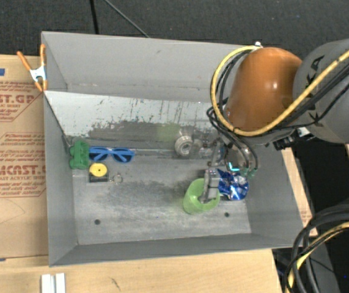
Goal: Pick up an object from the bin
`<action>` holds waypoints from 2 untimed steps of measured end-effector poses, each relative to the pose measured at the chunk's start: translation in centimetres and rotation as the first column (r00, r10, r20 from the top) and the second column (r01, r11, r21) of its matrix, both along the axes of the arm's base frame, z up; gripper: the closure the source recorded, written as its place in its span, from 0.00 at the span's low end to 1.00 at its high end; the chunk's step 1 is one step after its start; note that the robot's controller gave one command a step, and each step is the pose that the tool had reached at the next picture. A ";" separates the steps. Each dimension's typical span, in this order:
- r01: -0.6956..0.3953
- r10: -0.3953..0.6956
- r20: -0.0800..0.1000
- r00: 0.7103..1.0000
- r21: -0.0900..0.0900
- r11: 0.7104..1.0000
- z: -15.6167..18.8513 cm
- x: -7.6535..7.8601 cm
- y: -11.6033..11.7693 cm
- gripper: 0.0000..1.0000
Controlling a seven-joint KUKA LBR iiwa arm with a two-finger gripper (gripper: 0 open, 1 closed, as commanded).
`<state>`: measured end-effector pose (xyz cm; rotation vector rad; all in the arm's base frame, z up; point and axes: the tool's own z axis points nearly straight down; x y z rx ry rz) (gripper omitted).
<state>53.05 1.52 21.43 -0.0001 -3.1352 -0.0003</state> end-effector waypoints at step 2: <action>-0.146 0.146 0.008 0.989 0.000 0.989 -14.4 5.0 -11.5 0.00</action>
Offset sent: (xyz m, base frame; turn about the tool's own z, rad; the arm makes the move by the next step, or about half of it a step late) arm 0.0255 -0.0681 -0.1443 -0.3152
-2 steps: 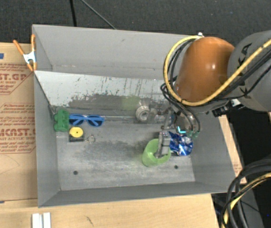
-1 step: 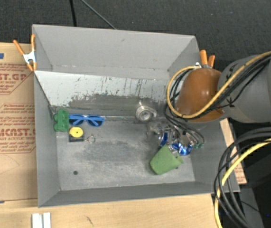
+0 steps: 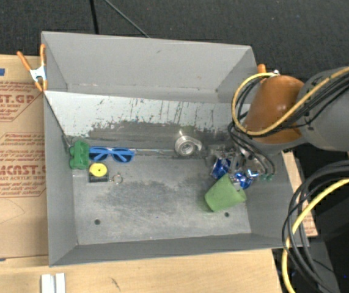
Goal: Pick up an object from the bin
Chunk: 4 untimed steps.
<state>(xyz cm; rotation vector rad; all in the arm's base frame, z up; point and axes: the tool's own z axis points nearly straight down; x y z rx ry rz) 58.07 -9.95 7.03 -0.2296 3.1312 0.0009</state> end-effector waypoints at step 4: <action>0.031 -0.031 0.004 1.000 0.013 0.999 0.2 1.5 -2.1 1.00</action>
Offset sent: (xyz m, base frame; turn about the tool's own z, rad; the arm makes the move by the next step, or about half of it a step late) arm 0.0109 -0.0306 -0.0003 0.0331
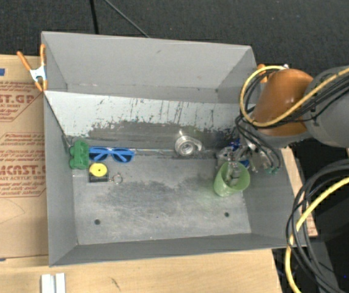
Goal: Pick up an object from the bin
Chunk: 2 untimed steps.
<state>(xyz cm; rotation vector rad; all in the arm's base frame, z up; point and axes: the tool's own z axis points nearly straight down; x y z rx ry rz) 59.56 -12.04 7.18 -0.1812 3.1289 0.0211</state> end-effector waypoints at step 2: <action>-0.001 0.001 -0.003 1.000 -0.013 1.000 4.1 0.2 0.2 1.00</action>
Offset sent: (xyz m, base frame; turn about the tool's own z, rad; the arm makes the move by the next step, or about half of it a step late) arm -0.0001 0.0001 0.0184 -0.0001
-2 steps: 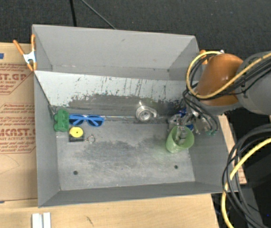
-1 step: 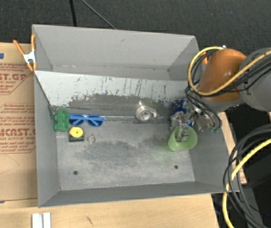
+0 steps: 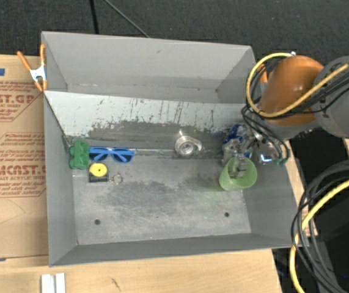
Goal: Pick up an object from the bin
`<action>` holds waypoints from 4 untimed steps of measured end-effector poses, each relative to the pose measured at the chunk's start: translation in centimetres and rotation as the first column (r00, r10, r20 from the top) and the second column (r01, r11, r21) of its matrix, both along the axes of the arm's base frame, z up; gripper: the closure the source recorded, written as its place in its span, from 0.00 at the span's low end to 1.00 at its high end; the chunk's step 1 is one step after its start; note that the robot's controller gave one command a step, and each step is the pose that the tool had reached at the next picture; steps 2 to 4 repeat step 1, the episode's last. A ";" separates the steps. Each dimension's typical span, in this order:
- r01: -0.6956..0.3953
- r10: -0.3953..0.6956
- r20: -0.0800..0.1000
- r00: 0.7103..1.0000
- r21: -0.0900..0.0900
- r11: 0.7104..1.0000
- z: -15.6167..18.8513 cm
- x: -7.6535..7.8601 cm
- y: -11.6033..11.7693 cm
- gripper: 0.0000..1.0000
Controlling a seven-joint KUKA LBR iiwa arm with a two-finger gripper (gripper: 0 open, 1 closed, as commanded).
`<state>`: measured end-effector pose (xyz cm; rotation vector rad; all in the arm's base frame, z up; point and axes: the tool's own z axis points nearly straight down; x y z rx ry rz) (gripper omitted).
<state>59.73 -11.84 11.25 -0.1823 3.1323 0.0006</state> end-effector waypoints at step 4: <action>0.000 0.000 0.006 1.000 -0.002 1.000 8.0 0.2 0.1 1.00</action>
Offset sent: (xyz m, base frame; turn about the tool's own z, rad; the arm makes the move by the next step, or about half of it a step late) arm 0.0002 0.0001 0.0750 0.0000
